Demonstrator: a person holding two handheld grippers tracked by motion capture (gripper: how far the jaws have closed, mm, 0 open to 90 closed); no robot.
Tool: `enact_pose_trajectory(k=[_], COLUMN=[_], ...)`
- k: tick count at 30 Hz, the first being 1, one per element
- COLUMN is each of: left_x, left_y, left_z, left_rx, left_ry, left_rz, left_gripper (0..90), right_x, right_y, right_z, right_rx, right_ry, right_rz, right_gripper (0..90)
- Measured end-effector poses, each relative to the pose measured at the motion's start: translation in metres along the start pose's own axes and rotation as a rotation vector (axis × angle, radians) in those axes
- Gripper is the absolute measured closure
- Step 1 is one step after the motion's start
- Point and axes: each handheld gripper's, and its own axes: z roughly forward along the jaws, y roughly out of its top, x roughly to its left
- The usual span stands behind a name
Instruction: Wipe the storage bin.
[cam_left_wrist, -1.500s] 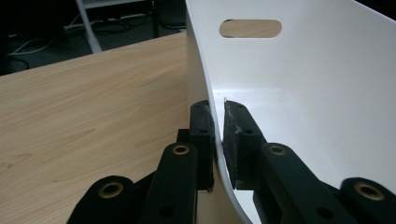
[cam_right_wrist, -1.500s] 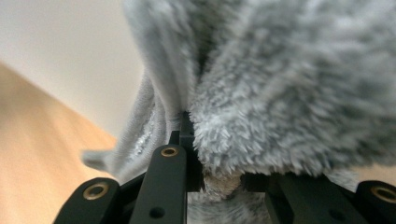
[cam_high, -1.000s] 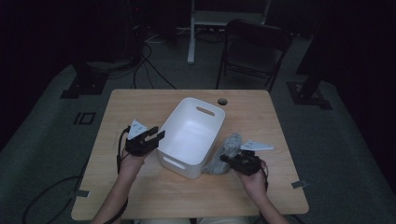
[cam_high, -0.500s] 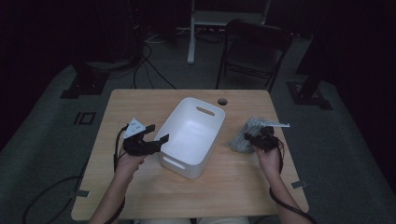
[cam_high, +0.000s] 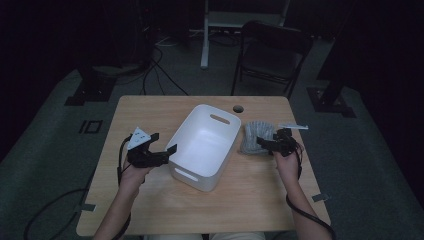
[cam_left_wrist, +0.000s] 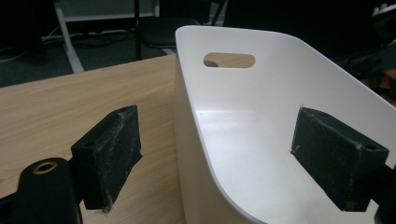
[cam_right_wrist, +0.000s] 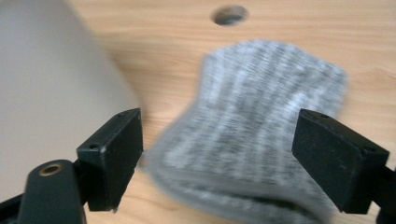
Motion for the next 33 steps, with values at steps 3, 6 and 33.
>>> enact_pose_trajectory(k=[3,6,33], left_x=[-0.002,-0.003,-0.007], left_y=[-0.001,-0.004,-0.049], left_z=[-0.003,-0.005,-0.038], left_rx=[0.007,0.032,0.116], left_ry=[-0.021,-0.040,-0.078], left_rz=[0.007,0.016,0.014], left_gripper=[15.9,15.9,14.2], right_x=[0.005,0.013,0.043], right_y=[-0.001,-0.004,-0.063], right_z=[-0.008,-0.015,-0.048], right_rx=[-0.041,-0.037,-0.026], right_ry=[0.062,0.078,0.222], right_rz=[-0.016,-0.071,-0.165], right_gripper=[13.8,14.0,14.1])
